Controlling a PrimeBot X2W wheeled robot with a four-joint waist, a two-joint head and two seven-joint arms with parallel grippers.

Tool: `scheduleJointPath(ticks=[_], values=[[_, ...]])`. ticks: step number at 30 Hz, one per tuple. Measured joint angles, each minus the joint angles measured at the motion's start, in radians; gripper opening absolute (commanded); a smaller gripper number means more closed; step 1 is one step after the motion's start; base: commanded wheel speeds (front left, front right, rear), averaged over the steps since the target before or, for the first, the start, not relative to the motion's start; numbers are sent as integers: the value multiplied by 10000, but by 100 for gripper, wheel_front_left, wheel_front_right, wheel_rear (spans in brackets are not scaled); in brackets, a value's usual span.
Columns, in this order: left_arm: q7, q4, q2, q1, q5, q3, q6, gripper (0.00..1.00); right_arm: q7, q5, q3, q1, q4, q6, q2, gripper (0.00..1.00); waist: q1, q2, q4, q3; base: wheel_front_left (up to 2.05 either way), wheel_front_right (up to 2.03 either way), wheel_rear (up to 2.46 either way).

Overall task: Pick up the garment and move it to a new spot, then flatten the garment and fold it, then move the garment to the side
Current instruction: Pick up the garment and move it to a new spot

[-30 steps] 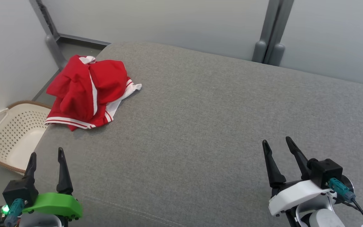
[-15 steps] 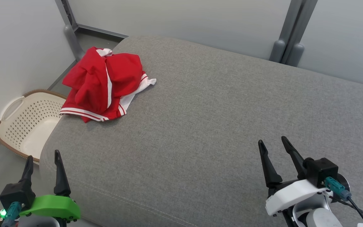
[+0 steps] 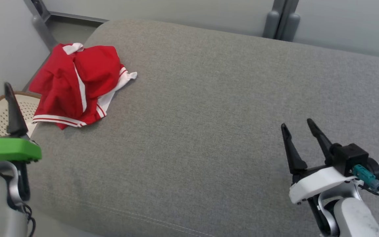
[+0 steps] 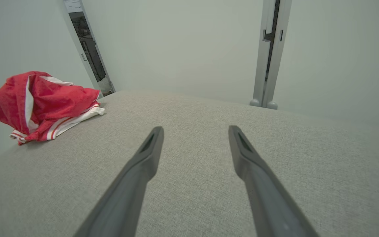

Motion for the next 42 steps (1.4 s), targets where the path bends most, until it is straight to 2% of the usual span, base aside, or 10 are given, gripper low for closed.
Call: scheduleJointPath(ticks=[5, 12, 16, 22, 27, 30, 32, 33, 38, 42], values=[[-44, 497, 472, -1339, -215, 368, -155, 100, 150, -165, -510, -270, -456, 0, -284, 100, 0, 0, -566, 702, 0, 0, 0], [198, 1605, 932, -2457, -698, 631, -495, 100, 226, -307, -936, -312, -825, 0, -353, 100, 0, 0, -1492, 1579, 0, 0, 0], [968, 2514, 1030, -2832, -1097, 654, -694, 100, 224, -309, -1032, -351, -966, -2, -339, 100, 1, 0, -1902, 2060, 0, 0, 0], [1409, 3891, 1152, -3187, -1191, 604, -614, 100, 176, -334, -1074, -359, -991, 0, -293, 100, 1, 0, -2372, 2741, 0, 0, 0], [2079, 5068, 1078, -3266, -1369, 508, -639, 100, 165, -332, -1057, -447, -934, 0, -293, 100, 1, 0, -2616, 2954, 0, 0, 0], [2117, 5496, 1047, -3287, -1392, 477, -681, 100, 165, -334, -997, -447, -895, 0, -261, 100, 1, 0, -2618, 2898, 0, 0, 0], [2136, 5777, 1053, -3292, -1404, 435, -779, 29, 165, -334, -959, -448, -867, 0, -249, 100, 0, 0, -2600, 2828, 0, 0, 0], [2080, 5877, 1055, -3295, -1404, 426, -792, 0, 165, -332, -940, -449, -851, -2, -251, 100, 0, 0, -2597, 2801, 0, 0, 0], [1488, 6345, 1087, -3341, -1400, 384, -989, 0, 161, -309, -861, -449, -721, 0, -244, 100, 1, 0, -2607, 2575, 0, 0, 0], [426, 6479, 1313, -3406, -1237, 353, -1058, 0, 46, -261, -825, -445, -546, 0, -207, 100, 1, 0, -2644, 2312, 0, 0, 0]])
